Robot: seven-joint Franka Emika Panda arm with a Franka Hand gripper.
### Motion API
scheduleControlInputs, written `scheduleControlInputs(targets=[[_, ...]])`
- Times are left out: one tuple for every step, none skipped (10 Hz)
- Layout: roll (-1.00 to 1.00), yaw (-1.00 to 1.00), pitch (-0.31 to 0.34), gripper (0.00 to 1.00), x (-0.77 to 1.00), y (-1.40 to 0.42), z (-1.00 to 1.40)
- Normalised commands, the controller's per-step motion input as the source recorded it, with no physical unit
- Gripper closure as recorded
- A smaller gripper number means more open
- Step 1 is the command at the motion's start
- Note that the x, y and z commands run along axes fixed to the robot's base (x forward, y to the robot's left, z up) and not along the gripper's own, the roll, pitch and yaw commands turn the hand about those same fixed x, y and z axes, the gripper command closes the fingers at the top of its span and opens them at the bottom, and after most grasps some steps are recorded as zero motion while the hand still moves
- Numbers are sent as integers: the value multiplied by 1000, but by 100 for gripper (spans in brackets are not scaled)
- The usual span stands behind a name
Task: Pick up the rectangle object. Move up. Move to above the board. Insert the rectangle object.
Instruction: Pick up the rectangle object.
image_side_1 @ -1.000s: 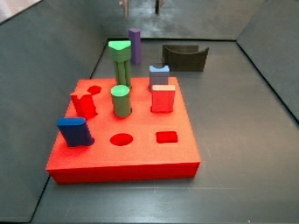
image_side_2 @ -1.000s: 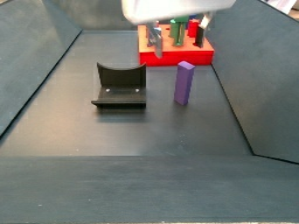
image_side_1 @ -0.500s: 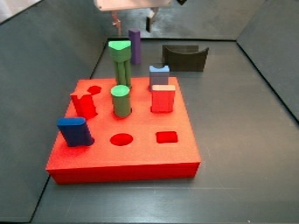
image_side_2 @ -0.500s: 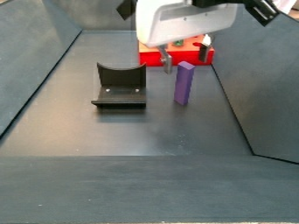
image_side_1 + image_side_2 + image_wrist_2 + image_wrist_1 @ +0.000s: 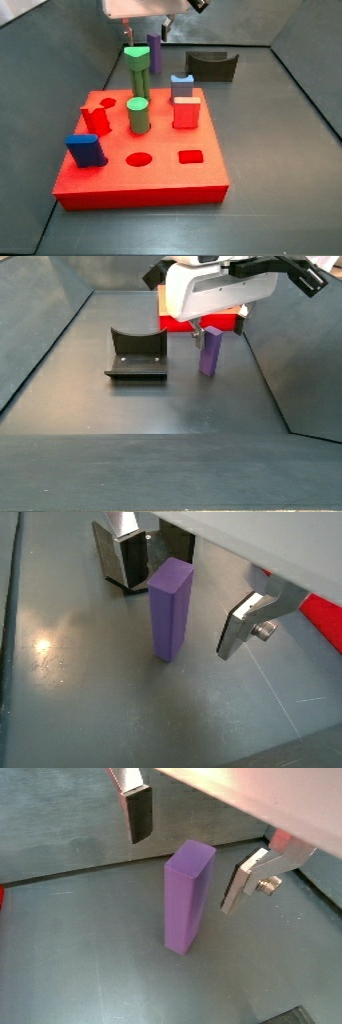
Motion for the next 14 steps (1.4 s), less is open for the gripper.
scheduleControlInputs(targets=[[0, 0, 0, 0, 0, 0, -60], [0, 0, 0, 100, 0, 0, 0], [0, 0, 0, 100, 0, 0, 0], [0, 0, 0, 100, 0, 0, 0], [0, 0, 0, 100, 0, 0, 0], [0, 0, 0, 100, 0, 0, 0], [0, 0, 0, 100, 0, 0, 0], [0, 0, 0, 100, 0, 0, 0], [0, 0, 0, 100, 0, 0, 0], [0, 0, 0, 100, 0, 0, 0], [0, 0, 0, 100, 0, 0, 0], [0, 0, 0, 100, 0, 0, 0], [0, 0, 0, 100, 0, 0, 0], [0, 0, 0, 100, 0, 0, 0]])
